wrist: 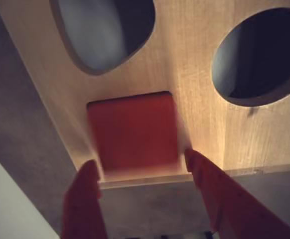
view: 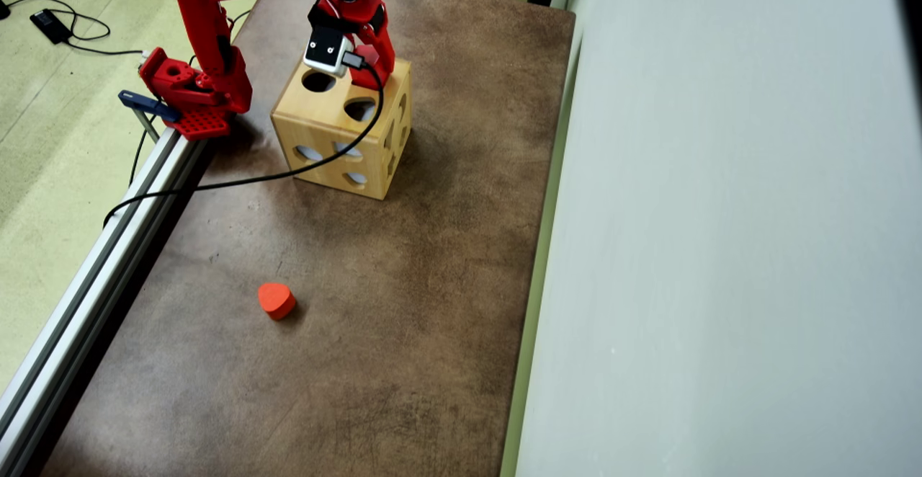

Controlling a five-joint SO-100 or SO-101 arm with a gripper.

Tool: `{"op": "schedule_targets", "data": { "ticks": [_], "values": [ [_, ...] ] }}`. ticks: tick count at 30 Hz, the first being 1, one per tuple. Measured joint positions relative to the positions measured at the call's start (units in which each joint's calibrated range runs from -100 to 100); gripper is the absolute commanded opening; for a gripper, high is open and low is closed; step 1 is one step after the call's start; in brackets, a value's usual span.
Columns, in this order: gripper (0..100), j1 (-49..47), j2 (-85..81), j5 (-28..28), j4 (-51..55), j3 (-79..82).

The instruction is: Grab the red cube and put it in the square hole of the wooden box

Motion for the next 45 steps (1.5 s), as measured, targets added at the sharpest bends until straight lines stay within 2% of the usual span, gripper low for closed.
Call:
{"op": "schedule_targets", "data": {
  "ticks": [11,14,22,29,36,45],
  "values": [
    [30,0.0,-0.4,0.0,0.0,0.0],
    [30,-0.4,-6.2,0.0,0.5,0.8],
    [30,-0.2,-42.3,0.1,0.7,-1.7],
    [30,-0.3,-71.7,0.1,4.5,2.9],
    [30,-0.3,-85.4,0.6,4.8,6.6],
    [30,-0.1,-99.0,6.4,4.8,12.4]
  ]
}}
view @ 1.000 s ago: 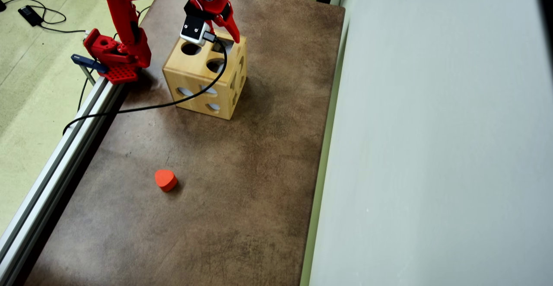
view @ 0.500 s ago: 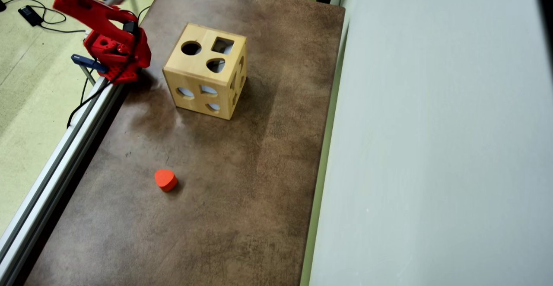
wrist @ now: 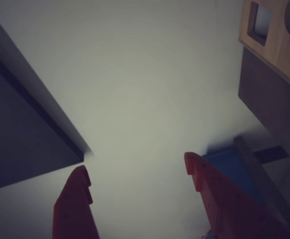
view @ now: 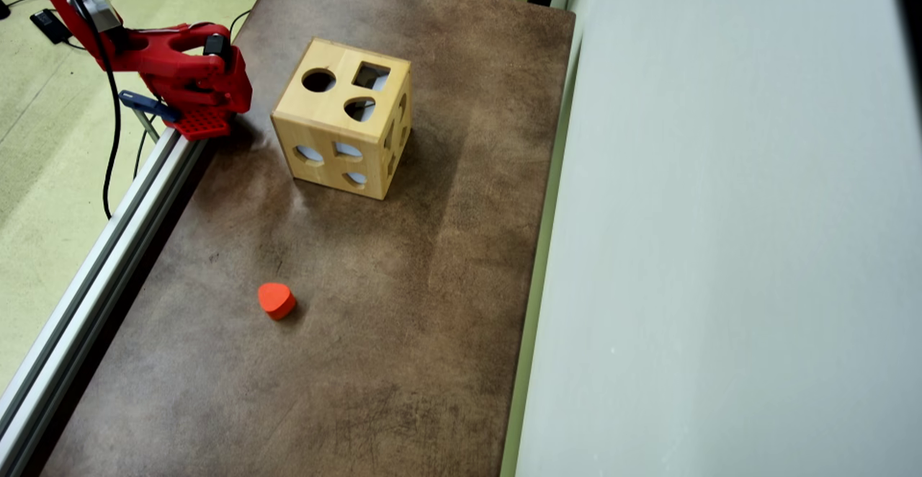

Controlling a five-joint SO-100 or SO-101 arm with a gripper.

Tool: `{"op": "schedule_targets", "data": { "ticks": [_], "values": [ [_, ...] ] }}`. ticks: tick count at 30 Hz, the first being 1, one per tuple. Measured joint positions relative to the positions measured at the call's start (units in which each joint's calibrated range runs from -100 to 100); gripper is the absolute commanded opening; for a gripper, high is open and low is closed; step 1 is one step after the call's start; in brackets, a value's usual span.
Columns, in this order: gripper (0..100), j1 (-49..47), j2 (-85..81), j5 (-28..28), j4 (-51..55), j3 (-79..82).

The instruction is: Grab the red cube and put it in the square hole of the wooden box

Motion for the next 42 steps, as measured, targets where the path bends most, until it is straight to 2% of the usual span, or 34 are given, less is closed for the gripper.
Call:
{"op": "schedule_targets", "data": {
  "ticks": [6,16,26,35,42],
  "values": [
    [30,1.7,-2.0,2.0,0.0,4.0],
    [30,19.8,-2.0,2.1,0.0,4.7],
    [21,20.9,-2.0,2.5,0.0,7.9],
    [3,21.0,-2.0,8.2,0.2,14.9],
    [1,21.0,-2.0,8.4,0.2,15.9]
  ]
}}
